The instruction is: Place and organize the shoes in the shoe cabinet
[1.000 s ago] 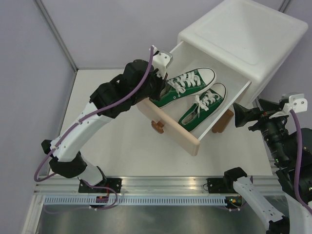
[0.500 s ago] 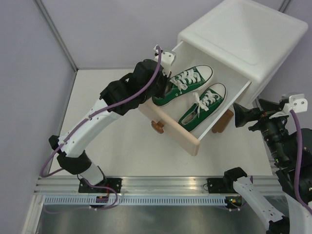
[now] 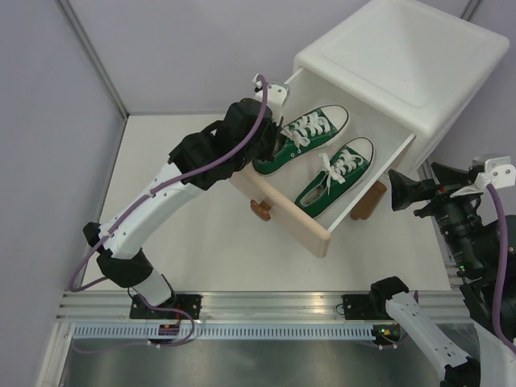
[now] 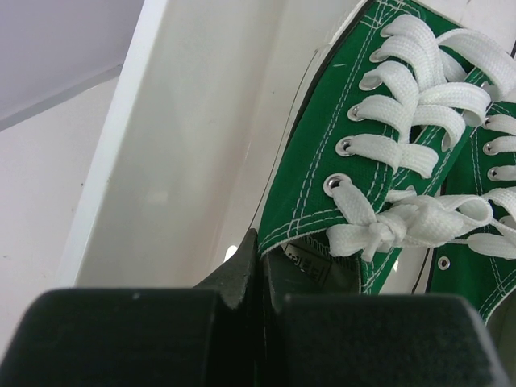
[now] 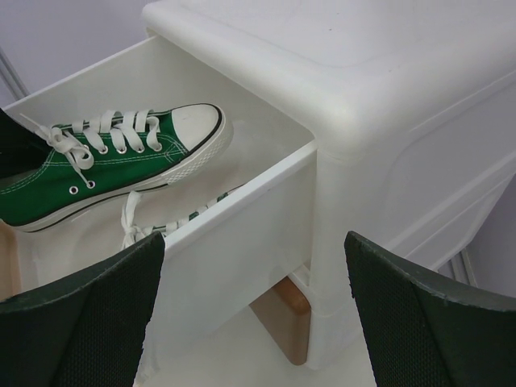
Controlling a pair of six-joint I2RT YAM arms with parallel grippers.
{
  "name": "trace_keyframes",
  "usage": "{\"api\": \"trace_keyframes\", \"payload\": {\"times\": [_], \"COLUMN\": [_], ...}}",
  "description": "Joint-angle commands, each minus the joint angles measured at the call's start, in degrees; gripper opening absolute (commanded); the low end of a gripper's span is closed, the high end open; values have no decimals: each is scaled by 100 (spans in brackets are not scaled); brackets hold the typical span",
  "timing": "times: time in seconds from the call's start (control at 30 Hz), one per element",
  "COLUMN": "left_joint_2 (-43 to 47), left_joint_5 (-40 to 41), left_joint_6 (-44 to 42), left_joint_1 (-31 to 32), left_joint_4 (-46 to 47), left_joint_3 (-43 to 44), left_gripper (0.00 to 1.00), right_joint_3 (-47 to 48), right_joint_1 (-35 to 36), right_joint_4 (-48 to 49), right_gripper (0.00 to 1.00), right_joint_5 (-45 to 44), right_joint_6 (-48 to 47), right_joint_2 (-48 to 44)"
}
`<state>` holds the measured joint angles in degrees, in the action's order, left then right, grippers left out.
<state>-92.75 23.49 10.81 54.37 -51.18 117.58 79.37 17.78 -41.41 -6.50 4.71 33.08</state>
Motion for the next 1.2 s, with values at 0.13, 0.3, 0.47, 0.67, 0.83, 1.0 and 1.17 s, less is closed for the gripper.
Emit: {"api": "trace_keyframes", "payload": {"times": [0.13,0.3,0.47,0.67,0.83,1.0,1.17], "left_joint_2": [345,485,600,627,548,486,425], "left_joint_5": [350,517,770,781,631,578,526], "left_joint_6": [466,624,703,800,826,844,897], "left_joint_1": [21,12,12,12,12,21,12], "left_joint_4": [714,688,653,653,653,653,644], "left_joint_3": [-86,-227,-262,-200,-183,-200,-192], "left_gripper": [2,2,2,2,2,2,2], "right_joint_3": [307,316,201,307,316,263,263], "right_joint_1": [32,41,41,41,41,41,50], "right_joint_4": [98,142,238,212,273,248,168], "right_gripper": [96,96,96,96,96,96,96], "right_joint_5": [-132,-141,394,852,1133,1309,1327], "right_joint_6": [12,109,276,276,311,329,320], "right_joint_2": [58,58,-56,-82,-47,-47,-56]}}
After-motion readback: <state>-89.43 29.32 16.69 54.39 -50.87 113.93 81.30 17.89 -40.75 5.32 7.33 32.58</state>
